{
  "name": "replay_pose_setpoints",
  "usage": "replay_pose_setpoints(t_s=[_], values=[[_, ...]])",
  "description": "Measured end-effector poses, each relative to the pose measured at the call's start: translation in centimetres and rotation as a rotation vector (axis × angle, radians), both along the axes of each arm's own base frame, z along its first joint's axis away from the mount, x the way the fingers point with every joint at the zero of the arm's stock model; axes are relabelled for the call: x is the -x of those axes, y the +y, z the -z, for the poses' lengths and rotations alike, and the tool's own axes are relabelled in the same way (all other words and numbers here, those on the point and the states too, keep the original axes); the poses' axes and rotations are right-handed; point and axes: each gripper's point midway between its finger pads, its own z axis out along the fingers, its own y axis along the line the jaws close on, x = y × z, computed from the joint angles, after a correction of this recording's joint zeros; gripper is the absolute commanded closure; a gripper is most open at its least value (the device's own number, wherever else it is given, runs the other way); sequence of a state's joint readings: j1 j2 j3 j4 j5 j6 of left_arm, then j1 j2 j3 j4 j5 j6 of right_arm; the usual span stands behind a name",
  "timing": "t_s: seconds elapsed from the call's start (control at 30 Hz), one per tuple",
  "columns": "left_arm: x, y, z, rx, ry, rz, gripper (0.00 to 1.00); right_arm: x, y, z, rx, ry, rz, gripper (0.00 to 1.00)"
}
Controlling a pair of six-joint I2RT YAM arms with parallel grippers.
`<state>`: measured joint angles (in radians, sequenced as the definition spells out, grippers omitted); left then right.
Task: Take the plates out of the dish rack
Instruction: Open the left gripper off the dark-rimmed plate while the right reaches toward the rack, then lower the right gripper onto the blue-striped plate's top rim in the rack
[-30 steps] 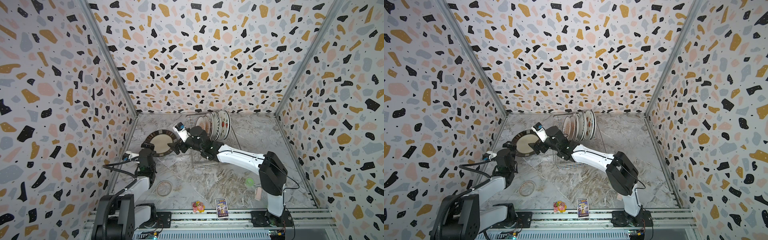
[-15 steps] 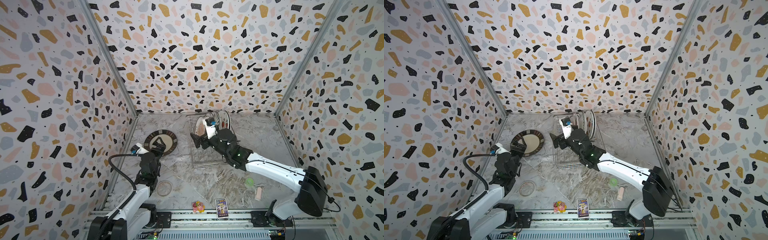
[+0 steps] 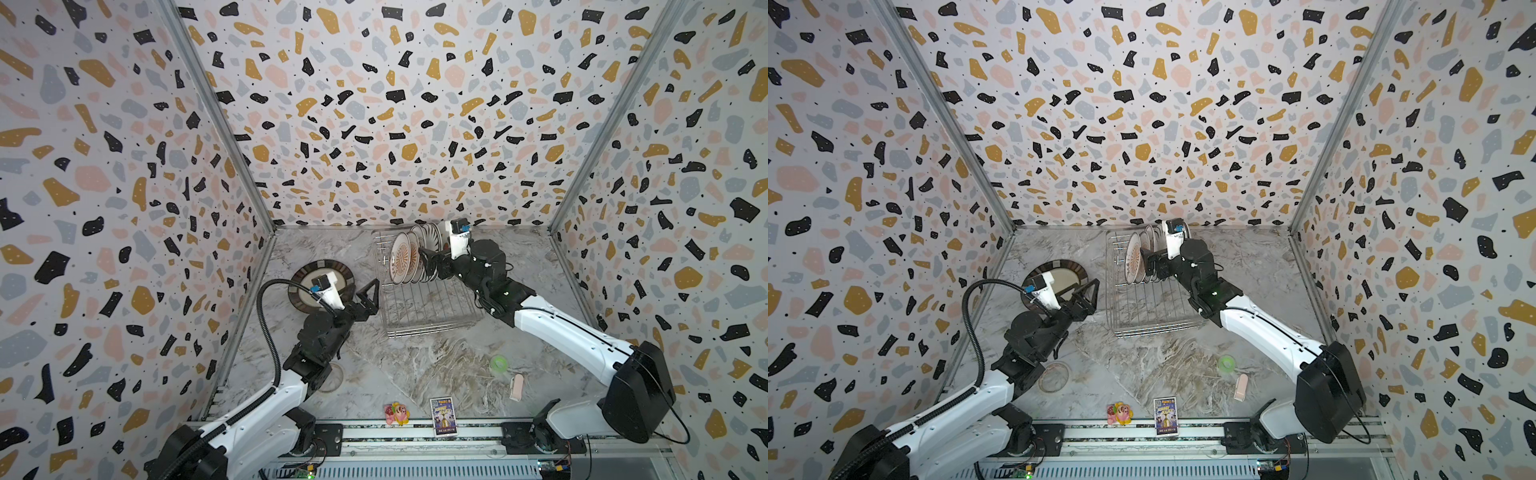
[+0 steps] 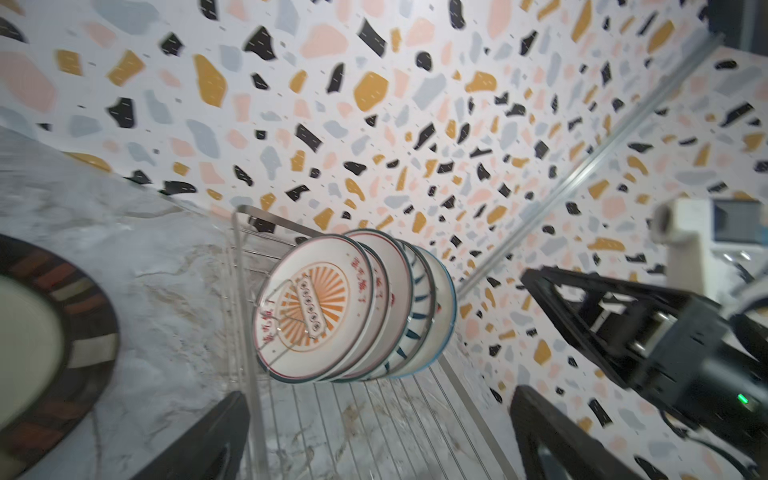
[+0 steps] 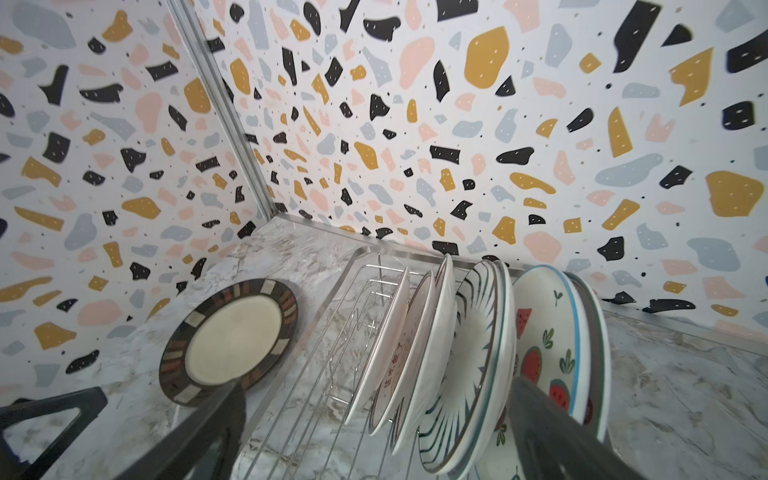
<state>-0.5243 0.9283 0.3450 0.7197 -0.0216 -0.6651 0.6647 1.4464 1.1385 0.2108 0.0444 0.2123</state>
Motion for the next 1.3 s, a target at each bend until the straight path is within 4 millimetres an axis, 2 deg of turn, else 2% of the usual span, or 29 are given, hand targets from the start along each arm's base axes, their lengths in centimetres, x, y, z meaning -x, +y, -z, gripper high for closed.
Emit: replay_pose_setpoints(t_s=[0.17,0.23,0.3,0.5,0.63,0.83,1.0,1.3], values=[[1.5,-2.5,-0.9,-0.017,-0.059,0.110,0.00,-2.0,1.4,1.6,0.045,0.062,0.007,0.32],[1.7,-3.3,-0.7,-0.025,-0.064,0.140,0.00,-2.9,1.8,2.2,0.065,0.080,0.021,0.45],[1.6,-3.8,-0.2,-0.034,-0.055,0.159,0.00,-4.0,2.0,2.6,0.083,0.100,0.042,0.51],[1.0,-5.3,1.2,-0.059,-0.019,0.185,0.00,-6.7,1.9,3.8,0.143,0.137,0.124,0.57],[0.7,-6.4,0.6,-0.061,-0.030,0.204,0.00,-7.1,0.4,4.8,0.181,0.168,0.172,0.67],[0.4,-6.8,0.4,-0.060,-0.040,0.208,0.00,-8.1,-1.4,5.0,0.197,0.192,0.213,0.71],[0.1,-7.1,1.3,-0.073,-0.015,0.200,0.00,-9.0,-1.5,5.1,0.206,0.199,0.229,0.76],[-0.1,-7.1,1.9,-0.082,0.000,0.189,0.00,-9.6,-1.9,7.3,0.262,0.237,0.266,0.79]])
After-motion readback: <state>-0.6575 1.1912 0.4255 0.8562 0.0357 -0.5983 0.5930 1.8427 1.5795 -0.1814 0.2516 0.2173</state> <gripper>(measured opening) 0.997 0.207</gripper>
